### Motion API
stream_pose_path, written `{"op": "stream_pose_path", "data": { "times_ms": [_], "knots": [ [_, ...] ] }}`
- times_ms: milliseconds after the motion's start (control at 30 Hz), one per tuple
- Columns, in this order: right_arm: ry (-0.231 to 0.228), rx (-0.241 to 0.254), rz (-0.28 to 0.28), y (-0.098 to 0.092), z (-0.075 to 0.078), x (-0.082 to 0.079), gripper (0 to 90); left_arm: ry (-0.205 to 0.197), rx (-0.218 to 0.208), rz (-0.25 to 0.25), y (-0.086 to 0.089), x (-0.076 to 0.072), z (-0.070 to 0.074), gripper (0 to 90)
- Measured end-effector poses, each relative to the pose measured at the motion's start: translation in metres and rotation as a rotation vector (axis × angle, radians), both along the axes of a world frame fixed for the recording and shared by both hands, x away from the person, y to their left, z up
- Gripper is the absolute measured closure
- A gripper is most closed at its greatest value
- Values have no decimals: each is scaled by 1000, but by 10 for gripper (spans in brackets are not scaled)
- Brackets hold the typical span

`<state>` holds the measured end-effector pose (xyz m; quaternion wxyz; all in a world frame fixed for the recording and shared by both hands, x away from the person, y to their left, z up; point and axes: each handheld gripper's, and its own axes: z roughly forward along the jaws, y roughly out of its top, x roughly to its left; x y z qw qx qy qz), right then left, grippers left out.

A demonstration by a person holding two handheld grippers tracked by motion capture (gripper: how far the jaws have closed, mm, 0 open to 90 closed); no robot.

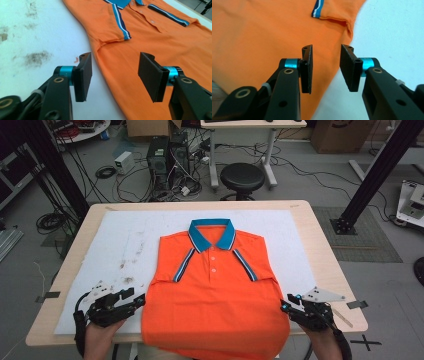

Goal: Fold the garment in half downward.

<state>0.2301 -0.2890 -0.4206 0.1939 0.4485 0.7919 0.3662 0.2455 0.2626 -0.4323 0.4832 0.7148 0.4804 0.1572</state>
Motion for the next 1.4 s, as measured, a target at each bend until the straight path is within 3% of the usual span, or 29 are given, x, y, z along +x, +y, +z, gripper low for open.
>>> {"op": "stream_pose_path", "data": {
  "times_ms": [100, 200, 467, 533, 600, 633, 700, 900, 1033, 1067, 1133, 1167, 1200, 1267, 1300, 1333, 1367, 1400],
  "knots": [
    [-6, 0, -32, 1, -4, 10, 587, 9, 22, 0, -6, 11, -4, 435],
    [26, -11, -64, 3, -12, 25, 585, 51, 52, 10, -14, 22, -11, 448],
    [77, -42, -76, 5, -27, 37, 624, 103, 109, 8, -23, 27, -23, 526],
    [81, -38, -76, 4, -28, 38, 648, 97, 123, 15, -24, 26, -23, 555],
    [82, -33, -53, 3, -27, 37, 806, 88, 144, 26, -25, 25, -23, 628],
    [89, -31, -43, 4, -27, 37, 875, 78, 175, 41, -27, 23, -23, 685],
    [83, -38, -38, 5, -27, 35, 885, 70, 183, 34, -27, 22, -23, 859],
    [84, -24, -40, -1, -24, 28, 890, 72, 217, 27, -25, 17, -20, 880],
    [91, -19, -33, -3, -21, 22, 890, 81, 190, 16, -19, 13, -19, 879],
    [91, -17, -29, -4, -21, 20, 889, 73, 176, 8, -18, 13, -19, 877],
    [72, 0, -36, -4, -18, 20, 779, 58, 138, -3, -17, 18, -16, 644],
    [72, 0, -36, -4, -18, 20, 779, 58, 138, -3, -17, 18, -16, 564],
    [68, 11, -44, -4, -16, 22, 741, 45, 122, -1, -16, 21, -15, 564],
    [47, 23, -42, -3, -14, 25, 647, 17, 85, -12, -14, 28, -12, 468],
    [19, 17, -45, -1, -12, 29, 578, -21, 46, -24, -12, 36, -7, 401],
    [19, 17, -45, -1, -12, 29, 578, -21, 46, -24, -12, 36, -7, 383],
    [-7, 9, -47, 2, -10, 36, 484, -67, 3, -46, -9, 47, -1, 381],
    [-7, 9, -47, 2, -10, 36, 484, -67, 3, -46, -9, 47, -1, 381]
  ]
}}
